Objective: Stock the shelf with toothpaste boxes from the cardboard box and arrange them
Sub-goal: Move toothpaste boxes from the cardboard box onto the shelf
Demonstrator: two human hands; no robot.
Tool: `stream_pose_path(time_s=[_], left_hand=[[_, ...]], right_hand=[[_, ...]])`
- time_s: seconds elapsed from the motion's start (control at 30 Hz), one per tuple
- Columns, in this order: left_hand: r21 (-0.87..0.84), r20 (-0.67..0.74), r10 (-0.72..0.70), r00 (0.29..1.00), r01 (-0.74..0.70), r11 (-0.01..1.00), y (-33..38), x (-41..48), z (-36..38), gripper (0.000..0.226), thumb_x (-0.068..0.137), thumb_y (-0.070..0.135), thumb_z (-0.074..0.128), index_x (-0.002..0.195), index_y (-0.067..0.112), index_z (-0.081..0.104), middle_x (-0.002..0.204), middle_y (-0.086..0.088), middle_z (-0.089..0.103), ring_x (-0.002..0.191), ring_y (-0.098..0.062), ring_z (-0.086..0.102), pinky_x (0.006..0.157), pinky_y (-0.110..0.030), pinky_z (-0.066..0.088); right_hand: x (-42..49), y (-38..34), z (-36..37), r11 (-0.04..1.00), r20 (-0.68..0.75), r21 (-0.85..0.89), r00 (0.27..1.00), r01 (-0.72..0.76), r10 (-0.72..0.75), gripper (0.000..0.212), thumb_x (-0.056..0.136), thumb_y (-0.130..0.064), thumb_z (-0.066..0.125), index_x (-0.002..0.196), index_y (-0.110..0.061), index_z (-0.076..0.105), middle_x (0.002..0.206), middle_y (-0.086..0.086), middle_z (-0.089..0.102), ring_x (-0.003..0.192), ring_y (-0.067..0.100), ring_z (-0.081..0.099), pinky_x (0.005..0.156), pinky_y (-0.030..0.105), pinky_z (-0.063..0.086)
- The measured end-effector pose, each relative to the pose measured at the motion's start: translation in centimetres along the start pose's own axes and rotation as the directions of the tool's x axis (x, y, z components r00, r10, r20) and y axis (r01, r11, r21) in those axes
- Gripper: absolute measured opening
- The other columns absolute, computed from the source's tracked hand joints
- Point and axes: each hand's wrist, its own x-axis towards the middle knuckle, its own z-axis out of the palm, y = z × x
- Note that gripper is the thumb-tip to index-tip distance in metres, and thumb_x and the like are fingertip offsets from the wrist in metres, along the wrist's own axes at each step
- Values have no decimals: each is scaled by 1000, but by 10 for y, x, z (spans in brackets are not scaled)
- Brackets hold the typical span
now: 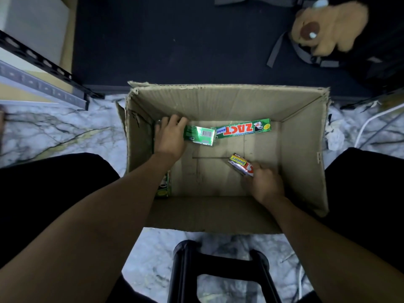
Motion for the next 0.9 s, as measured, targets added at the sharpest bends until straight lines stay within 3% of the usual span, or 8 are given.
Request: stream_pose_path(time_s=[0.1,0.2,0.27,0.43,0.7,0.9], left_hand=[[-55,-28,56,998,-57,997,-8,-2,8,47,71,23,78,112,18,55,119,-9,59,119,-34,47,100,-49,38],[-98,-27,12,1000,-14,995,-11,0,9,47,69,10,75,113,16,58,115,-11,61,115,-34,51,97,-42,37],[-56,5,2,1000,-2,998,-12,3,9,47,71,12,76,115,17,59,117,-11,60,115,-33,52,96,-41,35],[-22,19,70,997,-69,997,-19,0,7,46,77,28,75,120,22,58,123,-5,58,122,-26,48,99,-39,24],[11,52,255,966,-256,967,13,-9,-33,44,88,37,65,127,23,51,127,-3,55,118,-28,53,104,-44,25],[104,-83,358,930,-349,931,37,-23,-106,43,90,38,64,128,24,50,129,-1,54,118,-28,53,100,-49,28]], right_hand=[[-2,1,-2,999,6,-32,1000,-11,12,46,92,-35,61,132,-15,52,127,13,60,111,34,58,87,36,47],[-3,6,0,994,41,-79,996,-75,79,47,91,-25,64,134,-15,49,128,15,59,114,36,58,89,41,50],[-1,9,2,991,50,-63,992,-115,118,43,91,-22,63,132,-16,51,127,16,60,115,37,59,90,44,52],[-1,9,-2,982,70,122,988,-142,134,47,86,-37,70,125,-16,56,122,15,64,109,38,61,87,43,54],[-20,12,-28,955,-86,275,987,-106,135,43,91,-45,62,117,-11,58,110,20,68,100,41,64,78,42,52],[-50,12,-82,940,-284,340,951,-17,120,41,90,-50,60,108,-14,57,100,19,70,94,41,65,72,42,51]])
